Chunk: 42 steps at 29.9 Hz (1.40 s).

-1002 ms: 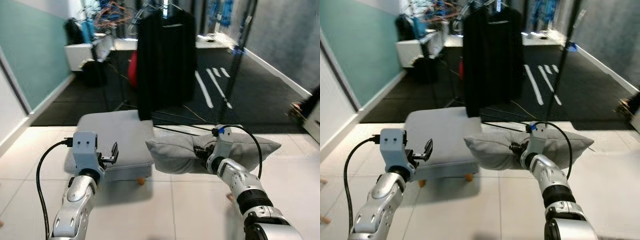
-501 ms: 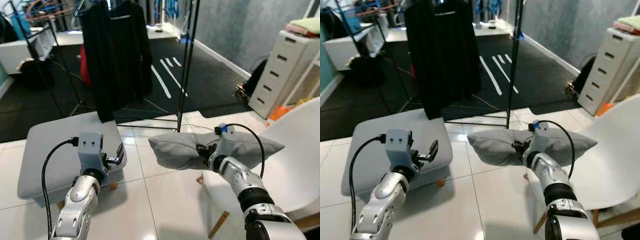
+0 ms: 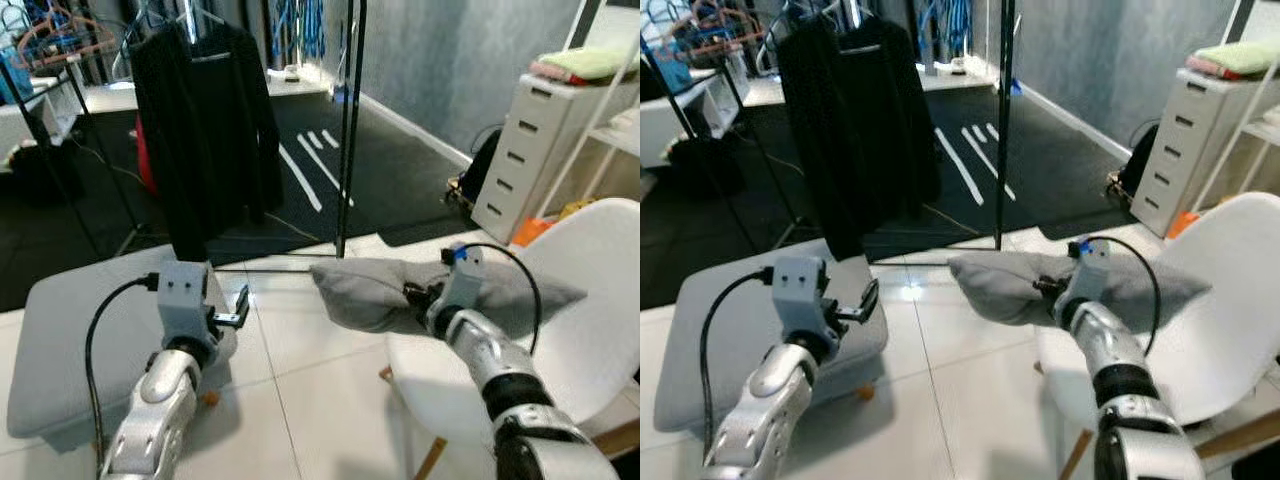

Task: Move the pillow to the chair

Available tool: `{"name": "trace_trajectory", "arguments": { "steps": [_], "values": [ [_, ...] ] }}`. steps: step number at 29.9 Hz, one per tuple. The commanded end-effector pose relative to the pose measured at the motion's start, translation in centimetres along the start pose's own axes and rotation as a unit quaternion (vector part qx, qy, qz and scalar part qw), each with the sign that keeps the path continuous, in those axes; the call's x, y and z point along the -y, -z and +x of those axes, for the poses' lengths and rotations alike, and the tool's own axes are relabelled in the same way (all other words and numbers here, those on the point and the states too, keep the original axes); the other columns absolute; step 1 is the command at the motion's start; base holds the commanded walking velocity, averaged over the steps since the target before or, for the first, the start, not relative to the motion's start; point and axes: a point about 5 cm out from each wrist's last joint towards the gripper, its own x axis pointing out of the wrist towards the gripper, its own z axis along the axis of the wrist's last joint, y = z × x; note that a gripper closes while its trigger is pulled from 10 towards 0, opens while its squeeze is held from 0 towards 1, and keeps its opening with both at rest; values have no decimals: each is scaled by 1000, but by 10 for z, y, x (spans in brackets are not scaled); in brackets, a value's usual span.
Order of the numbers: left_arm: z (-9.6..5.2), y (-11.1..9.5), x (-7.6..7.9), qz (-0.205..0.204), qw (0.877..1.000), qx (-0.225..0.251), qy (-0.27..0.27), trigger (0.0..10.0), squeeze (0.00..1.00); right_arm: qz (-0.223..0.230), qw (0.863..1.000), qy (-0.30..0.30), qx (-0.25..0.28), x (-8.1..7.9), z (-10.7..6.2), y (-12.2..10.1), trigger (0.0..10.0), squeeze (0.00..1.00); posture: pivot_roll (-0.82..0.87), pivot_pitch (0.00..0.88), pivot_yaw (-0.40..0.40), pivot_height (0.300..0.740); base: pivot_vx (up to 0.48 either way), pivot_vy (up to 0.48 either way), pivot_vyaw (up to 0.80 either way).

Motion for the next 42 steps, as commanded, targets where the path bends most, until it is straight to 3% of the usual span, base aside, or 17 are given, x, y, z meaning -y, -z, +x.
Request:
{"name": "trace_trajectory", "arguments": {
  "steps": [1, 16, 30, 42],
  "values": [
    [0, -3, 0, 2, 1000, 5, 6, 10000, 0, -4, 999, -13, 43, -5, 2, -19, 10000, 0, -206, 0, -1, 740, 480, 0, 0],
    [1, -2, 2, 2, 1000, 4, 14, 10000, 0, -5, 999, -10, 45, -4, 2, -21, 10000, 0, -207, 0, 3, 740, 480, 0, 0],
    [-9, 8, -5, 3, 1000, -13, 7, 10000, 0, -16, 999, -9, 32, -4, 3, -16, 10000, 0, -202, 0, 1, 740, 460, 0, -637],
    [-9, 7, -3, -1, 1000, -12, 6, 10000, 0, -28, 999, 11, 26, 0, 3, -18, 10000, 0, -201, 0, 1, 740, 210, 0, -622]
  ]
}}
